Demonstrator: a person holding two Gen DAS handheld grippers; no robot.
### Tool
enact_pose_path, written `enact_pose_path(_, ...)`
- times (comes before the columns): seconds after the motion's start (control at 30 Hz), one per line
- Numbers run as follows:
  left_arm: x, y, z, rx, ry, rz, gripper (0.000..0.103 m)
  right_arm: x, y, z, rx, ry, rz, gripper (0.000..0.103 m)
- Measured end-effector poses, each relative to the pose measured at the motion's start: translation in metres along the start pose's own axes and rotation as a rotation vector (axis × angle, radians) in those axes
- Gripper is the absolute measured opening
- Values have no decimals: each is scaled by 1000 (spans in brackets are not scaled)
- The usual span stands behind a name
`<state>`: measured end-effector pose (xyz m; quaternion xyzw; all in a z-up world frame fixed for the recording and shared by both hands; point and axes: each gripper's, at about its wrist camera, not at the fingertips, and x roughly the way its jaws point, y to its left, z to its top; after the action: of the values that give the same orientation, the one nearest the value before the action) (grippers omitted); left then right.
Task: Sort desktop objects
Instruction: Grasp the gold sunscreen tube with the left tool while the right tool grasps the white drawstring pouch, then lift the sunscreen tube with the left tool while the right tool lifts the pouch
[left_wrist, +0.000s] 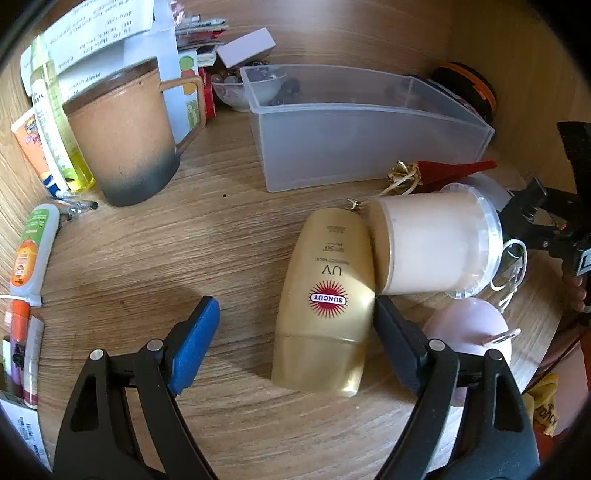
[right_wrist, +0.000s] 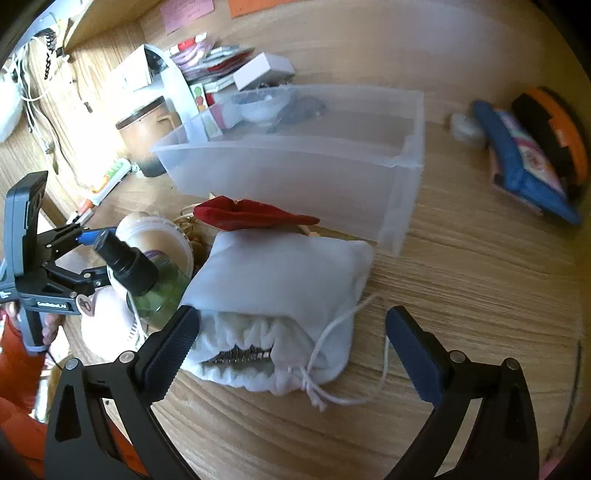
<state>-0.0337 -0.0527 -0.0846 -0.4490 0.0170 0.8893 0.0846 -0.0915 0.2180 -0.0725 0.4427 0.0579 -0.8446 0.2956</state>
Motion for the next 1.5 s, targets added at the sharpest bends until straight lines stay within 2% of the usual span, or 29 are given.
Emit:
enact_pose_path(0.17,1,-1,1,7,2,2,85,17,6,8,-51,68,17,100)
enact_pose_path(0.27,4,-3,4,16,15,-5,81,24,11,9,-91,93,26,99)
enact_pose_path(0.43,5,-13,8,44,39,-17,71,24,22,7,-152,89,43,78)
enact_pose_path(0.47,5,-14,10,49,43,-20,70,23,24,6,-161,85,54,66)
enact_pose_path(0.5,6,-15,11,55,46,-24,64,23,25,6,-163,83,60,61)
enact_pose_path(0.6,7,-20,15,81,51,-24,49,21,27,4,-165,62,54,55)
enact_pose_path(0.63,6,-21,15,89,51,-24,48,20,27,4,-159,57,55,54)
enact_pose_path(0.7,7,-20,16,89,50,-29,48,18,24,5,-137,41,65,42)
enact_pose_path(0.8,5,-13,16,73,54,-71,47,8,19,5,-111,22,76,32)
enact_pose_path(0.97,2,18,18,-71,68,-235,46,0,20,2,-127,1,54,27)
enact_pose_path(1.17,0,36,16,-155,60,-263,46,-11,17,-1,-127,-27,22,24)
enact_pose_path(1.23,0,40,16,-160,56,-244,46,-16,13,-3,-121,-36,10,24)
enact_pose_path(1.5,2,37,19,-79,37,-88,46,-21,3,-8,-94,-25,-24,24)
